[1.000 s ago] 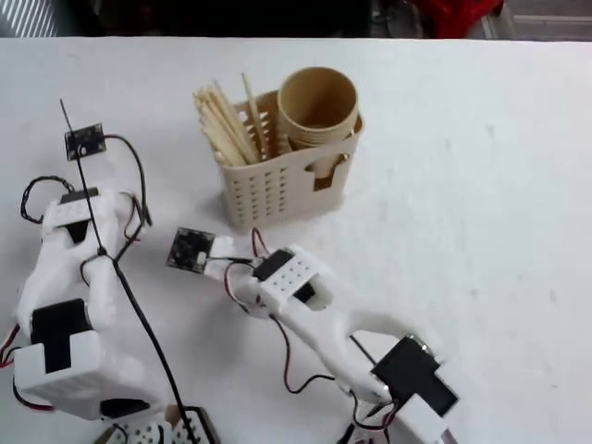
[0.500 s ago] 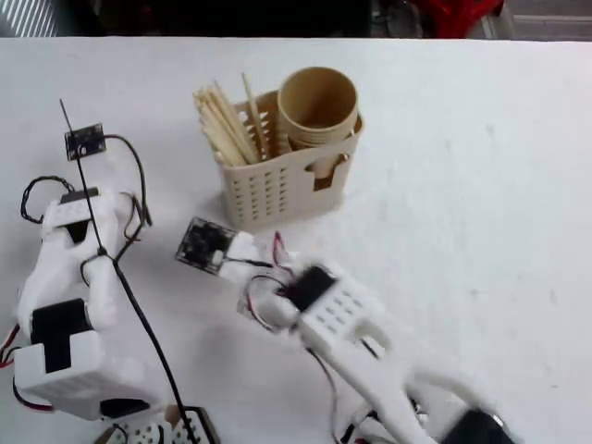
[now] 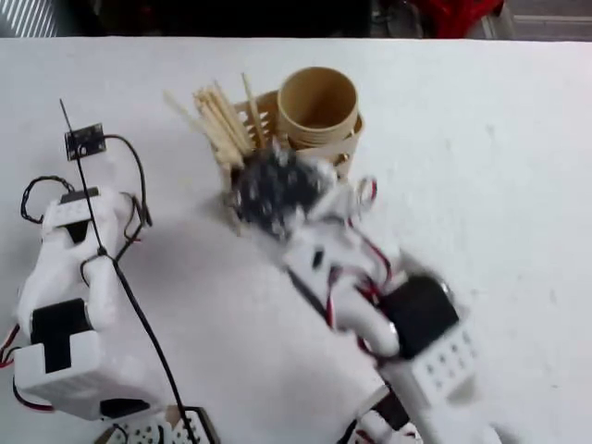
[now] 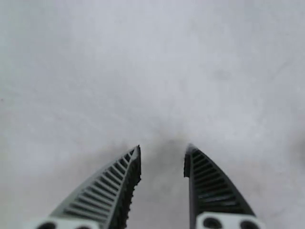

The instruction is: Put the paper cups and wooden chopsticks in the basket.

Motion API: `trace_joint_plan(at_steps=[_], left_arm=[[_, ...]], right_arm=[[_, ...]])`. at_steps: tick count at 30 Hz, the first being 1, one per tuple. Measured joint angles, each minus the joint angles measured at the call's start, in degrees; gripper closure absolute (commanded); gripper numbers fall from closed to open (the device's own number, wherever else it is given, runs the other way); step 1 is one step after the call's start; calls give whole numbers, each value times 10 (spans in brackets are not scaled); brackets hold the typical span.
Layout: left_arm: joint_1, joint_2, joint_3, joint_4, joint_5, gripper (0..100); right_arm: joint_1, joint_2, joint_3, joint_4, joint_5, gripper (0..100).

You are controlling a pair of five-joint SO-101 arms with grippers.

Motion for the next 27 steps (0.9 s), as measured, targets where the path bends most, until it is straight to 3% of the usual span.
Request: trace_joint_plan(at_steps=[10, 18, 23, 27], left_arm=[[0, 0, 0, 0, 0, 831], [0, 0, 0, 0, 0, 831], [0, 0, 0, 0, 0, 831], [0, 0, 0, 0, 0, 831]], right_arm=[[69, 286, -142, -287, -152, 981], [78, 331, -142, -309, -171, 973], [78, 332, -134, -310, -171, 865], [77, 325, -134, -292, -171, 851]])
